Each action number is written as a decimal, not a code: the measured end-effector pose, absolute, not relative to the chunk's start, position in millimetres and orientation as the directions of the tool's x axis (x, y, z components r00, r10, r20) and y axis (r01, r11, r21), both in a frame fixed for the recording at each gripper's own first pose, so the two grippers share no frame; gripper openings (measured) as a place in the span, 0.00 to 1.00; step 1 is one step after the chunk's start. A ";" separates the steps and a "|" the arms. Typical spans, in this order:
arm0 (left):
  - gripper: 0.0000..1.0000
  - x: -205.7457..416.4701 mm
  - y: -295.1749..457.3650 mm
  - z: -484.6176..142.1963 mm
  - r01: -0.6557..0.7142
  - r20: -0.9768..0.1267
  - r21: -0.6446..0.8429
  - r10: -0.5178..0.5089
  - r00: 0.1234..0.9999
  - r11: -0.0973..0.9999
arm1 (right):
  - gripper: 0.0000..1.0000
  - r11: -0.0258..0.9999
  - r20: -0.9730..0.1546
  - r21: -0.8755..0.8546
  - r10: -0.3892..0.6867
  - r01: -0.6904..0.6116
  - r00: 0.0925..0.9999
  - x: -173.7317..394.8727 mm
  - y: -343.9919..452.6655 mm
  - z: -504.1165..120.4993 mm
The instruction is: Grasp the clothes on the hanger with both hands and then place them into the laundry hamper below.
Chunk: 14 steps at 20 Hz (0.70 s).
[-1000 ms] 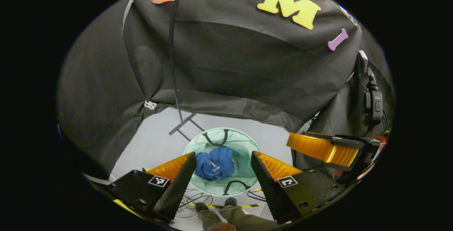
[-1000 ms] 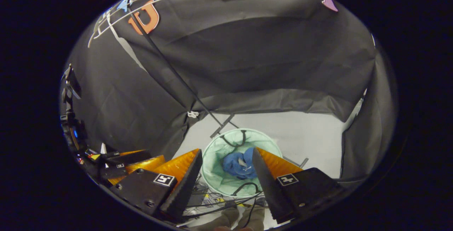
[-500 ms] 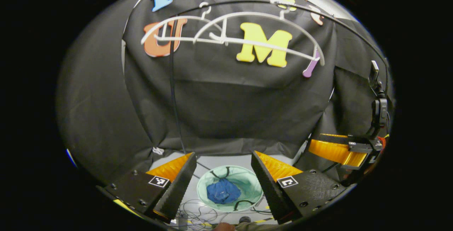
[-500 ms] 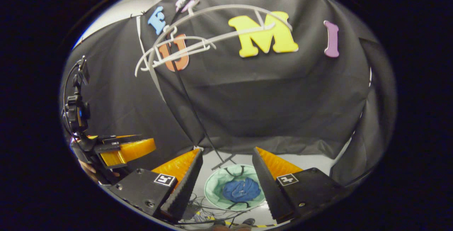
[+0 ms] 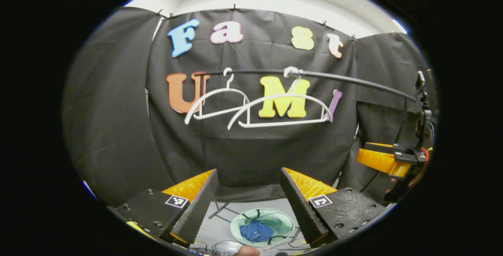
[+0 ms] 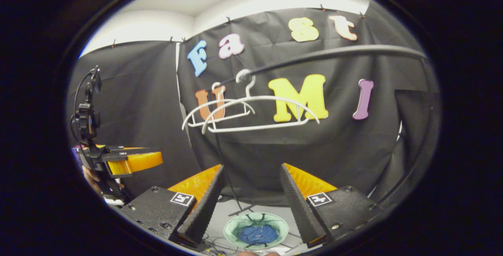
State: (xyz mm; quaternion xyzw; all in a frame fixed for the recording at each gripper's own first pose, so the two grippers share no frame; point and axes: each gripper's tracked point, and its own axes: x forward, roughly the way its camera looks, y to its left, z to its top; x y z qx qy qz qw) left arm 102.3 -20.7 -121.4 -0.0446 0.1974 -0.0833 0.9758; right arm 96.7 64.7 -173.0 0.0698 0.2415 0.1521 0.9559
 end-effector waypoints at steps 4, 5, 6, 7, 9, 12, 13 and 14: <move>1.00 84.8 1.7 -68.5 0.143 -0.284 -0.087 -0.163 0.945 0.986 | 0.90 0.963 -0.328 0.158 0.260 -0.218 0.908 85.2 52.1 -107.8; 0.97 80.0 6.0 -55.4 0.148 -0.265 -0.094 -0.167 0.950 0.985 | 0.92 0.968 -0.300 0.149 0.238 -0.201 0.924 82.2 48.7 -93.2; 0.96 73.9 11.6 -41.3 0.150 -0.240 -0.097 -0.169 0.956 0.984 | 0.92 0.972 -0.276 0.145 0.217 -0.183 0.936 77.5 44.3 -79.4; 0.96 68.7 18.4 -27.3 0.151 -0.216 -0.095 -0.168 0.962 0.984 | 0.90 0.976 -0.254 0.143 0.197 -0.165 0.947 74.6 40.0 -66.1; 0.94 57.4 31.2 -0.8 0.155 -0.166 -0.083 -0.167 0.972 0.984 | 0.91 0.982 -0.201 0.133 0.160 -0.135 0.966 66.2 34.7 -35.2; 0.92 44.2 44.1 29.9 0.167 -0.108 -0.089 -0.176 0.978 0.982 | 0.90 0.994 -0.148 0.088 0.076 -0.063 0.986 53.1 23.3 -1.9; 1.00 38.3 46.7 37.7 0.173 -0.095 -0.093 -0.182 0.979 0.980 | 0.94 0.995 -0.133 0.082 0.061 -0.051 0.989 49.6 24.2 8.5; 1.00 33.8 51.0 44.6 0.170 -0.084 -0.092 -0.178 0.980 0.981 | 0.96 0.995 -0.114 0.083 0.055 -0.046 0.992 46.5 27.7 20.2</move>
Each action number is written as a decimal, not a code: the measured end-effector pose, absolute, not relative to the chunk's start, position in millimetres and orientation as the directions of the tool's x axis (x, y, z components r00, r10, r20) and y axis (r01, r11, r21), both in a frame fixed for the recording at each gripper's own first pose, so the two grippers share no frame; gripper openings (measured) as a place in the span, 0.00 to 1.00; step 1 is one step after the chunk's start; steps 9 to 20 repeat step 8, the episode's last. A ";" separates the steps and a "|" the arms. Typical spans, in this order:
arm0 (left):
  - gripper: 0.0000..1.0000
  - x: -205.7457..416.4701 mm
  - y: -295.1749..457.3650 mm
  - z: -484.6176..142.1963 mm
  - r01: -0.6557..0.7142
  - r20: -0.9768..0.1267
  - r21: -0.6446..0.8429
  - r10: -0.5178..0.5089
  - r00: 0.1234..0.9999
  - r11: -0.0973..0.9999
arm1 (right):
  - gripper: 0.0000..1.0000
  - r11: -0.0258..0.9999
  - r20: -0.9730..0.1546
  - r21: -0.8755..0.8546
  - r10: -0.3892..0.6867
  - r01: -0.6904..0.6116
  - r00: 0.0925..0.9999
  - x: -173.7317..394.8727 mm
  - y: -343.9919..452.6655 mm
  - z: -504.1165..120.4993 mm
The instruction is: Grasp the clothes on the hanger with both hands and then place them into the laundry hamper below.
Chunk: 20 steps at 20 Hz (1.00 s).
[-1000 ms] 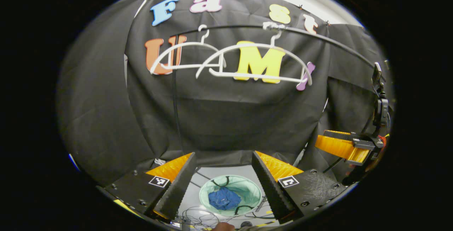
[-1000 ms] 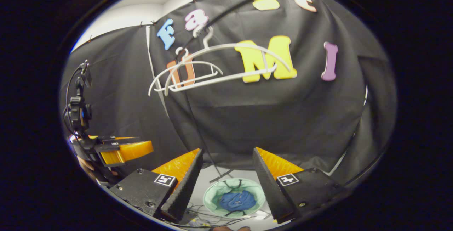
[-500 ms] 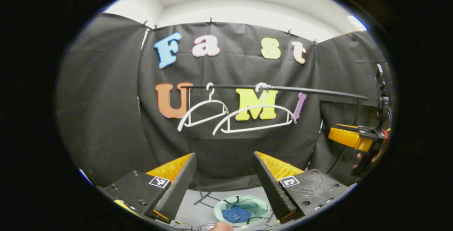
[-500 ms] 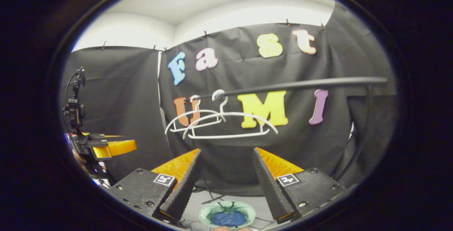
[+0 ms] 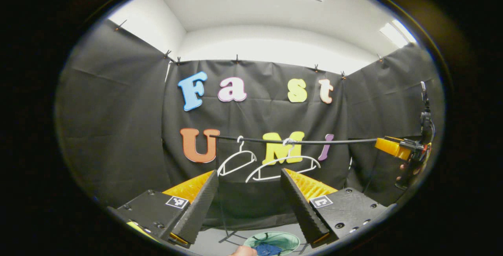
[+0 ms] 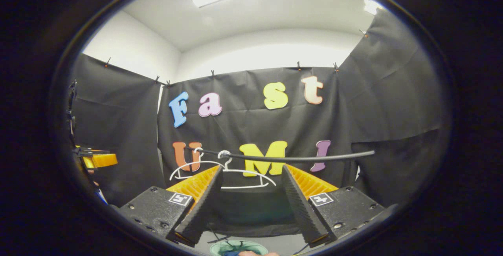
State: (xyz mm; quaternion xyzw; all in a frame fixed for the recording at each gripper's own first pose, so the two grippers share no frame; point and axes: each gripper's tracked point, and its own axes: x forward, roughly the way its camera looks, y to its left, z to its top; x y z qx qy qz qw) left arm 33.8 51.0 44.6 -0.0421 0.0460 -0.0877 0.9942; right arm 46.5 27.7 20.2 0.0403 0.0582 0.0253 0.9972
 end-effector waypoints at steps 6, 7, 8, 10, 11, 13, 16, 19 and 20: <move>1.00 4.0 64.1 91.9 0.104 -0.005 -0.049 -0.104 0.995 0.993 | 0.96 0.990 0.023 0.090 0.107 -0.108 0.994 33.1 37.5 79.1; 1.00 -0.3 63.6 102.1 0.091 0.014 -0.042 -0.090 0.996 0.995 | 0.94 0.989 0.038 0.088 0.118 -0.121 0.992 32.1 36.3 86.7; 1.00 -3.8 61.3 112.3 0.080 0.036 -0.035 -0.078 0.996 0.996 | 0.96 0.988 0.051 0.083 0.126 -0.130 0.991 31.2 33.2 94.8; 1.00 -3.8 61.3 112.3 0.080 0.036 -0.035 -0.078 0.996 0.996 | 0.96 0.988 0.051 0.083 0.126 -0.130 0.991 31.2 33.2 94.8; 1.00 -3.8 61.3 112.3 0.080 0.036 -0.035 -0.078 0.996 0.996 | 0.96 0.988 0.051 0.083 0.126 -0.130 0.991 31.2 33.2 94.8; 1.00 -3.8 61.3 112.3 0.080 0.036 -0.035 -0.078 0.996 0.996 | 0.96 0.988 0.051 0.083 0.126 -0.130 0.991 31.2 33.2 94.8; 1.00 -3.8 61.3 112.3 0.080 0.036 -0.035 -0.078 0.996 0.996 | 0.96 0.988 0.051 0.083 0.126 -0.130 0.991 31.2 33.2 94.8; 1.00 -3.8 61.3 112.3 0.080 0.036 -0.035 -0.078 0.996 0.996 | 0.96 0.988 0.051 0.083 0.126 -0.130 0.991 31.2 33.2 94.8; 1.00 -3.8 61.3 112.3 0.080 0.036 -0.035 -0.078 0.996 0.996 | 0.96 0.988 0.051 0.083 0.126 -0.130 0.991 31.2 33.2 94.8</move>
